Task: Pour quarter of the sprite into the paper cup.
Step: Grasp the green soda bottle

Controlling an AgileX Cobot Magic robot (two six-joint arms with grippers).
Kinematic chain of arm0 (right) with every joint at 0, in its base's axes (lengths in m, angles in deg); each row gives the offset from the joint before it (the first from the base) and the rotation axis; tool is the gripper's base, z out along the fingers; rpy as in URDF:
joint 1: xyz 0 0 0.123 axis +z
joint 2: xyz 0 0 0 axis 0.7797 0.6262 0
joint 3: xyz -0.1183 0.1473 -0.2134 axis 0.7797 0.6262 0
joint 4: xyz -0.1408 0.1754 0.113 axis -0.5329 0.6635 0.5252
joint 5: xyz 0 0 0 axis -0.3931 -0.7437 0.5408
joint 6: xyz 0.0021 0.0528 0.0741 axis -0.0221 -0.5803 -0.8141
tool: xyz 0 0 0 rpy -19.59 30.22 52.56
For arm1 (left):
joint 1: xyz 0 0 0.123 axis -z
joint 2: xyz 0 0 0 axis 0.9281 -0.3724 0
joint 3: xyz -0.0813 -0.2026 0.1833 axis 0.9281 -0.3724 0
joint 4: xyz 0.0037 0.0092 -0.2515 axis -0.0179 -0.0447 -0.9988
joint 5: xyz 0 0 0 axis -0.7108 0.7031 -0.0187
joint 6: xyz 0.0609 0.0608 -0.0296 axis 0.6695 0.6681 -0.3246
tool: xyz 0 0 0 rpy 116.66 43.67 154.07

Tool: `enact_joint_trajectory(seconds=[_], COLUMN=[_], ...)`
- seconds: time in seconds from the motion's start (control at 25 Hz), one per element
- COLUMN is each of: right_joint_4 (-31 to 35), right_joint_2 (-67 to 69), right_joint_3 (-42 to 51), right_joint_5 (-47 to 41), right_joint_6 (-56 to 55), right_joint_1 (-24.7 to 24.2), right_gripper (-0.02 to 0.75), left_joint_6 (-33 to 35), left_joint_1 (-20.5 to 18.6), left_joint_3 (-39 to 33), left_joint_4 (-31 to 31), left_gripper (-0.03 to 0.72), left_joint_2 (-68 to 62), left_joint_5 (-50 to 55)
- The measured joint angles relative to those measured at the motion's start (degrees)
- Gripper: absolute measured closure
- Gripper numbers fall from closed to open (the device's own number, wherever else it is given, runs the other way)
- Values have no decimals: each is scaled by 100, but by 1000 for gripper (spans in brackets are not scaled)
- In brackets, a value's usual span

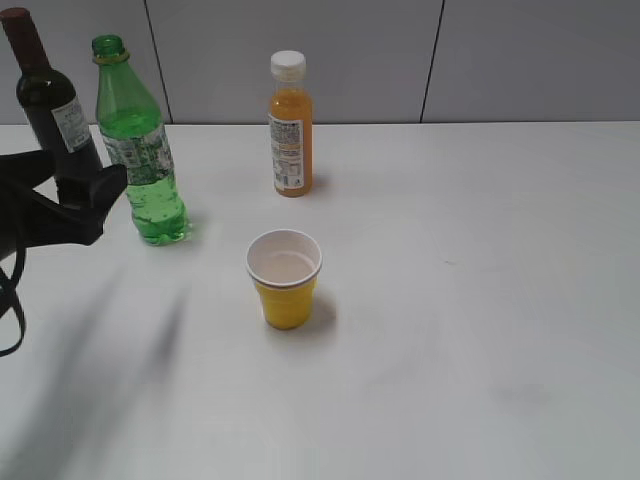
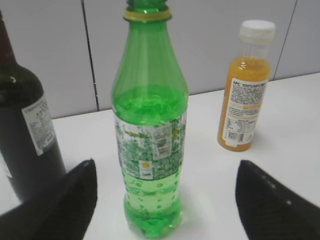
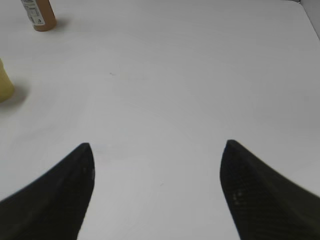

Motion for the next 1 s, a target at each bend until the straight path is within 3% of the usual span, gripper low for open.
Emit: enact_joint_trajectory(seconds=[0.4,1.0], right_joint_4=[0,-1], right_joint_2=[0,0], right_joint_3=[0,0], right_joint_5=[0,0], right_joint_6=[-6,0], right_joint_1=[0,0], right_gripper=[148,148], left_joint_6=[-122,-152], left_joint_1=[0,0], left_joint_3=[195,1103], left_joint_4=[60,-221], left_gripper=[13,13], left_joint_2=[-1198,-2164], left_joint_5=[-1181,-1212])
